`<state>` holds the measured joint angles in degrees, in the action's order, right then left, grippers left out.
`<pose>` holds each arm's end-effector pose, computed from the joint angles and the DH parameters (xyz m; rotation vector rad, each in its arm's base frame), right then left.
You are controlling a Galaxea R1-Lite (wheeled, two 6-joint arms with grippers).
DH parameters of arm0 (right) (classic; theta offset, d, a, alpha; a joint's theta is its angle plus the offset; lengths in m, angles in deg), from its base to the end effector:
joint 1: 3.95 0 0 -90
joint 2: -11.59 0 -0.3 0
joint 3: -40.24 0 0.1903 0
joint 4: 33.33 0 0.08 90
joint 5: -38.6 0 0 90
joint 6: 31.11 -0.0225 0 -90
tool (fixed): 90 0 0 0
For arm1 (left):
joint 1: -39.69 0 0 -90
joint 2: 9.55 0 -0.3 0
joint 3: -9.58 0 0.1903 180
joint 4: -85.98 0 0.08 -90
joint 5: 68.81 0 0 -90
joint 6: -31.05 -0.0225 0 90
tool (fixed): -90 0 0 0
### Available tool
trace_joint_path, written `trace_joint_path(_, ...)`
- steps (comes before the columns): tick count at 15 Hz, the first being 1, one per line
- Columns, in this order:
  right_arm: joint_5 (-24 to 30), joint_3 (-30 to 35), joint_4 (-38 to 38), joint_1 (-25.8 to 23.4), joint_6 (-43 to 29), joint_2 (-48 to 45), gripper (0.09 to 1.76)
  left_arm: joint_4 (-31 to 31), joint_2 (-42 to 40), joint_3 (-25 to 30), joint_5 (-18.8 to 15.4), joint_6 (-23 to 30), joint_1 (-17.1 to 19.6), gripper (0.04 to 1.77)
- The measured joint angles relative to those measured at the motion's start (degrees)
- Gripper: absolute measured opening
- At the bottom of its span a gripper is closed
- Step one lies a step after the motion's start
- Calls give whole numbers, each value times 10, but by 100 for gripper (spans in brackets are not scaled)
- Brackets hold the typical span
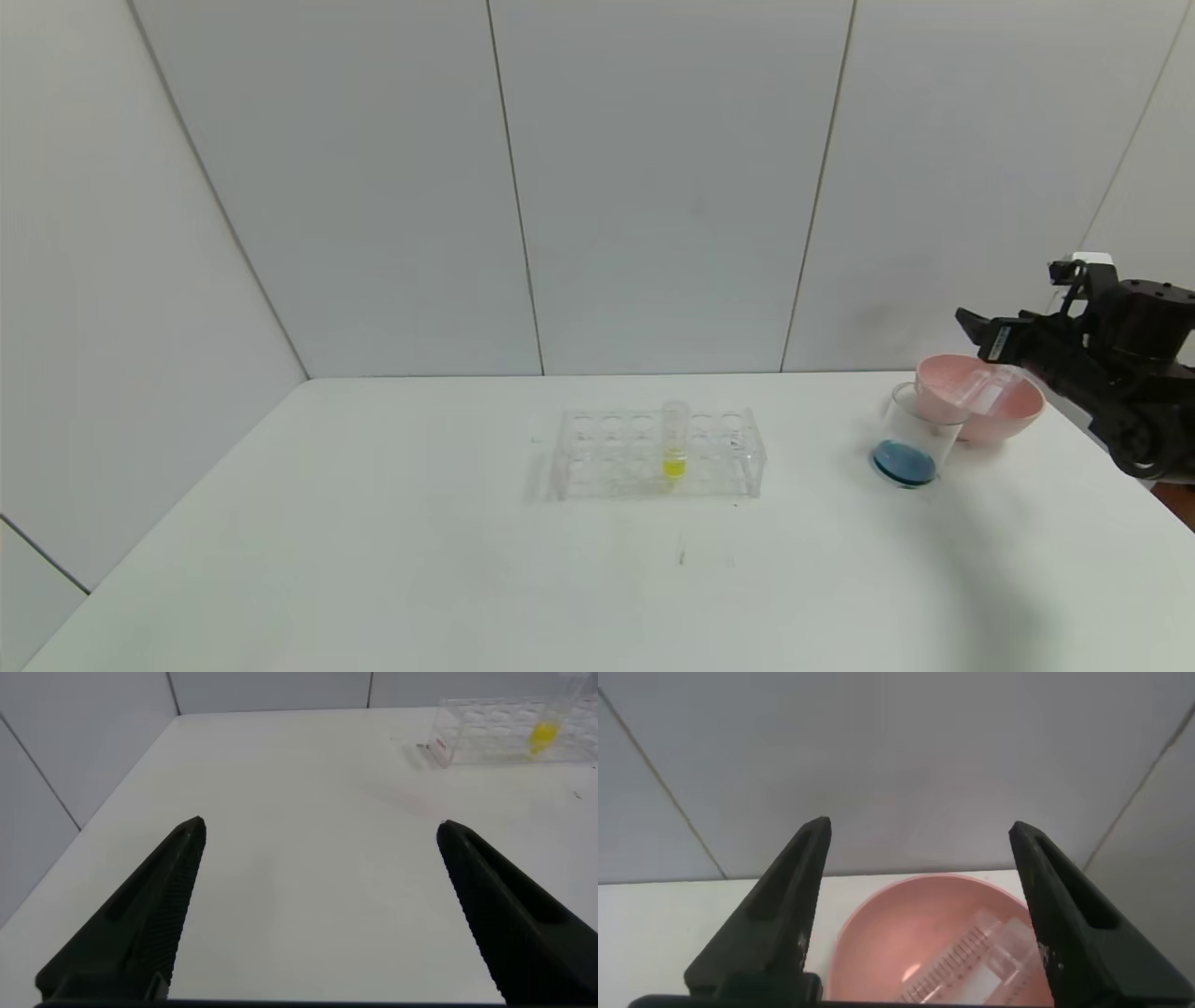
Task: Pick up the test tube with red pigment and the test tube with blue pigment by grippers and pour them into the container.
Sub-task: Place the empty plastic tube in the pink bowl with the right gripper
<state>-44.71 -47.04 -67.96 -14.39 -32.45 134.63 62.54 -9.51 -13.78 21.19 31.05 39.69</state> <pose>0.4138 -0.0736 0.1383 0.0263 0.0187 -0.0657 -0.0227 0.0000 0.0753 0.0000 0.0021 0.0000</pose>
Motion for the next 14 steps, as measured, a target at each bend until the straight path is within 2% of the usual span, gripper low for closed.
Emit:
trace_joint_path(3,-34,6,0,52,0,-15,148,0,0,0,0,0,0,176)
trace_joint_path(6,-40,40,-5,105,0,-57,155,0,0,0,0,0,0,176)
trace_joint_path(10,-38,133,-44,143,3,-158,162,0,0,0,0,0,0,176)
trace_joint_path(14,-35,233,-59,156,7,-301,165,0,0,0,0,0,0,176)
